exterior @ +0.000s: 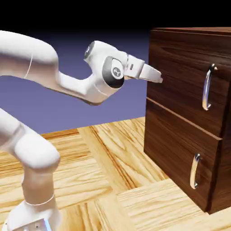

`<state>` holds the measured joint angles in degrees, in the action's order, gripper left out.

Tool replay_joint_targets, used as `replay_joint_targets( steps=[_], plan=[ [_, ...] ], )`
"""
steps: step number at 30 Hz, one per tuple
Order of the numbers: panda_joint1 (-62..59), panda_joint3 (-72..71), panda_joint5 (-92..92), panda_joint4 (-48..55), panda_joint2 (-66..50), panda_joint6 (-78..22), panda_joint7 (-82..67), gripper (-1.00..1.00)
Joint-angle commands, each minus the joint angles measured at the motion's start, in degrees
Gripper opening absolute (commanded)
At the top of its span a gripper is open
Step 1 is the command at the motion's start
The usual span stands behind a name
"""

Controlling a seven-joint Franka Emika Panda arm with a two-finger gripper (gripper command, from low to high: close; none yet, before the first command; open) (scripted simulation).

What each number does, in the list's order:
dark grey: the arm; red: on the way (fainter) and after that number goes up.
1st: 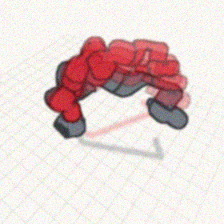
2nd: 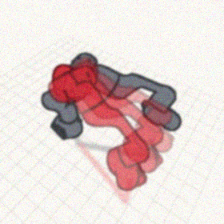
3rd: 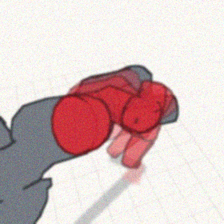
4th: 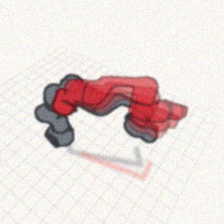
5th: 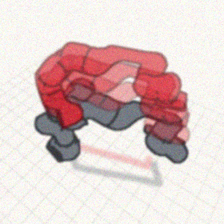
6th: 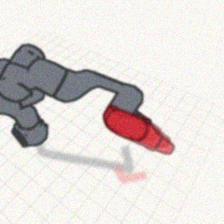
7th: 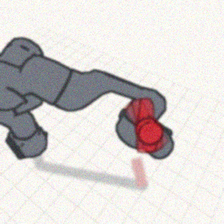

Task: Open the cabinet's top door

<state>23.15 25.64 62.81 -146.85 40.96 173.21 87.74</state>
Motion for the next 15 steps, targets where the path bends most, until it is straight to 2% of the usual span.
replay_joint_targets(
  steps=[1,15],
  plan=[
    [0.89,1.02,2.5,0.56,0.33,-0.03,1.8,0.0],
    [13.37,15.26,37.38,8.42,4.94,-0.47,26.95,0.0]
  ],
)
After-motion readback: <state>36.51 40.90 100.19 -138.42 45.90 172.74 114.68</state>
